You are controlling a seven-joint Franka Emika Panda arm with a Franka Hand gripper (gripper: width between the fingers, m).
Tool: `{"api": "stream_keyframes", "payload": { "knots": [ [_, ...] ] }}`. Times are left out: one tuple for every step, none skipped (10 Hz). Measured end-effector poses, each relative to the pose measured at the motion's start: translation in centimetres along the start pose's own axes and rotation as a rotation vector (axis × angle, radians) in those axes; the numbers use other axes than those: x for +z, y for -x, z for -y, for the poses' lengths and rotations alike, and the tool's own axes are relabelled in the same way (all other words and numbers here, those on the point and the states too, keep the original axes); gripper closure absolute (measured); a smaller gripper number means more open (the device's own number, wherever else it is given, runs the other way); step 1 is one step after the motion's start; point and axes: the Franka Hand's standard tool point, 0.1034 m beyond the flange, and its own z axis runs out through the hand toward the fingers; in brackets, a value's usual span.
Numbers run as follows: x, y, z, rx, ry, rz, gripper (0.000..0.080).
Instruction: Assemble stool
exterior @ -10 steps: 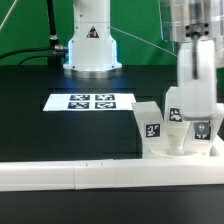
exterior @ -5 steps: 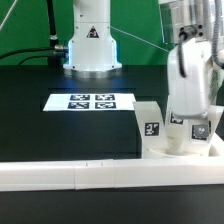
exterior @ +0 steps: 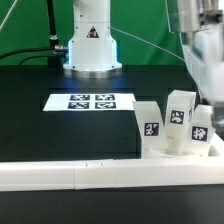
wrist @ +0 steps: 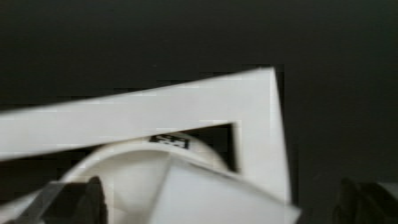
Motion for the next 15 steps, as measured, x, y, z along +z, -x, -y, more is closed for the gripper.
{"api": "stream_keyframes", "payload": {
  "knots": [
    [-0.1, 0.1, 0.1, -0.118, -0.001, -0.003, 0.0151],
    [0.0, 0.3, -0.1, -0.196, 0.004, -0.008, 0.0151],
    [0.0, 0.2, -0.1, -0.272, 0.005, -0.009, 0.0151],
    [0.0, 0.1, -0.1, -0.338, 0.005, -0.009, 0.0151],
    [0.0, 0.1, -0.1, -0.401, 0.006, -0.009, 0.0151],
    [0.0, 0.1, -0.1, -0.438, 0.006, -0.009, 0.0151],
    [-0.6, 0.4, -0.1, -0.590, 0.016, -0.023, 0.0151],
    [-1.8, 1.2, -0.3, -0.720, 0.024, -0.037, 0.0151],
    [-2.6, 1.4, -0.4, -0.819, 0.026, -0.044, 0.0151],
    [-3.6, 1.4, -0.3, -0.928, 0.023, -0.050, 0.0151],
    [-2.9, 0.8, -0.7, -1.178, 0.055, -0.054, 0.0151],
    [-2.0, -0.8, -0.4, -1.316, 0.076, -0.030, 0.0151],
    [-1.9, -2.0, 0.3, -1.352, 0.079, -0.020, 0.0151],
    [-2.0, -2.1, 0.4, -1.428, 0.088, -0.033, 0.0151],
    [-1.9, -2.2, 0.3, -1.479, 0.093, -0.031, 0.0151]
  ]
}}
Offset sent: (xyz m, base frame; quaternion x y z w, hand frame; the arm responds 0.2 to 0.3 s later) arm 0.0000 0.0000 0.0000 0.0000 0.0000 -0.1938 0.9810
